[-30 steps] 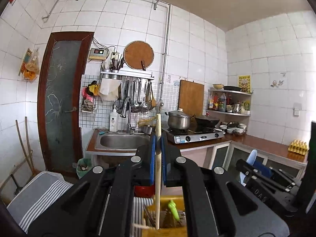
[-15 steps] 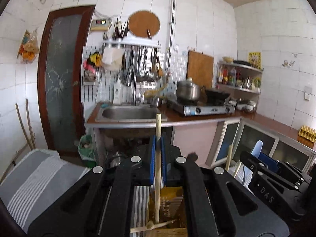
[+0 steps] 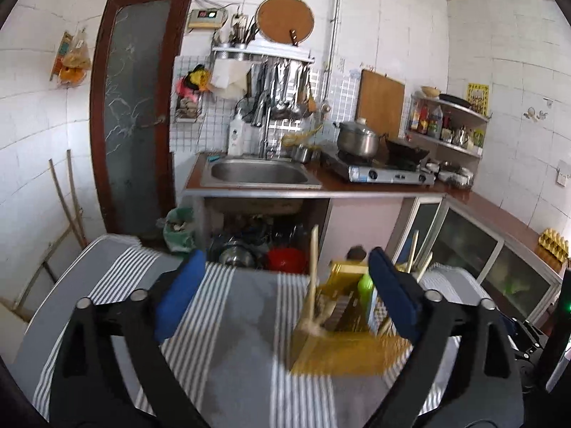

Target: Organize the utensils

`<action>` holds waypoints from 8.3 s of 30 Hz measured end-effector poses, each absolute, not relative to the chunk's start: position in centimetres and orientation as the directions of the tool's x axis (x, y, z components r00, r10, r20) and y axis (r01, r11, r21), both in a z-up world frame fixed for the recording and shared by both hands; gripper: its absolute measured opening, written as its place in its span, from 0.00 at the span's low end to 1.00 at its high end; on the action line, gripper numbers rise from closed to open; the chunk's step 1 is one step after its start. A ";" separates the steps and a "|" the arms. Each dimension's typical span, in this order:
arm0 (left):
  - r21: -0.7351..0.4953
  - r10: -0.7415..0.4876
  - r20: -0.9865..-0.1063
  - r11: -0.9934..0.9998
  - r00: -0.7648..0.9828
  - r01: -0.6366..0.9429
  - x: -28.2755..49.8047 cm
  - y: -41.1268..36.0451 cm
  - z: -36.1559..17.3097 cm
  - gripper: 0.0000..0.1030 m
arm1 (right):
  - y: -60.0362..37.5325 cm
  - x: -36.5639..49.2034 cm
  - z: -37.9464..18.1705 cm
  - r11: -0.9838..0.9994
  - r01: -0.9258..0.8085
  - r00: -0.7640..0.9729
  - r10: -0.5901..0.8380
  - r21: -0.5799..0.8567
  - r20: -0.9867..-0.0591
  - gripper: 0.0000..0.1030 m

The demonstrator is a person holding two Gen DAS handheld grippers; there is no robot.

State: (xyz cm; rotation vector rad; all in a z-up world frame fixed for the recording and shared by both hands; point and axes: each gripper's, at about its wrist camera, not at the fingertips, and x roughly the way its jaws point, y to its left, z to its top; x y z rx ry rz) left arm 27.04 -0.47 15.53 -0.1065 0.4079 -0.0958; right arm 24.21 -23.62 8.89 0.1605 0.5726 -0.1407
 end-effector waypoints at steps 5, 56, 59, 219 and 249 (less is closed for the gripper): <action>-0.157 -0.111 -0.478 0.987 0.871 0.040 23.5 2.9 12.3 0.95 | -22.6 20.3 5.9 0.982 0.172 0.782 -0.091 0.073 -0.616 0.66; -0.077 0.020 -0.829 0.986 0.559 -0.150 11.8 2.0 -3.5 0.95 | -20.0 17.7 -2.9 0.999 0.049 0.572 -0.010 0.021 -0.820 0.06; -0.078 0.020 -0.839 0.984 0.544 -0.157 10.3 0.5 -3.7 0.95 | -21.8 16.8 -2.9 0.998 0.056 0.577 -0.009 0.029 -0.817 0.06; -0.019 -0.184 -0.219 0.983 0.958 0.185 34.4 -7.2 14.1 0.04 | -22.4 31.5 14.0 0.983 0.063 0.986 -0.034 0.171 -0.164 0.06; -0.054 -0.077 -0.342 0.997 0.936 0.063 9.5 2.8 5.4 0.95 | -21.6 6.7 4.2 0.993 0.087 0.914 -0.050 0.074 -0.403 0.96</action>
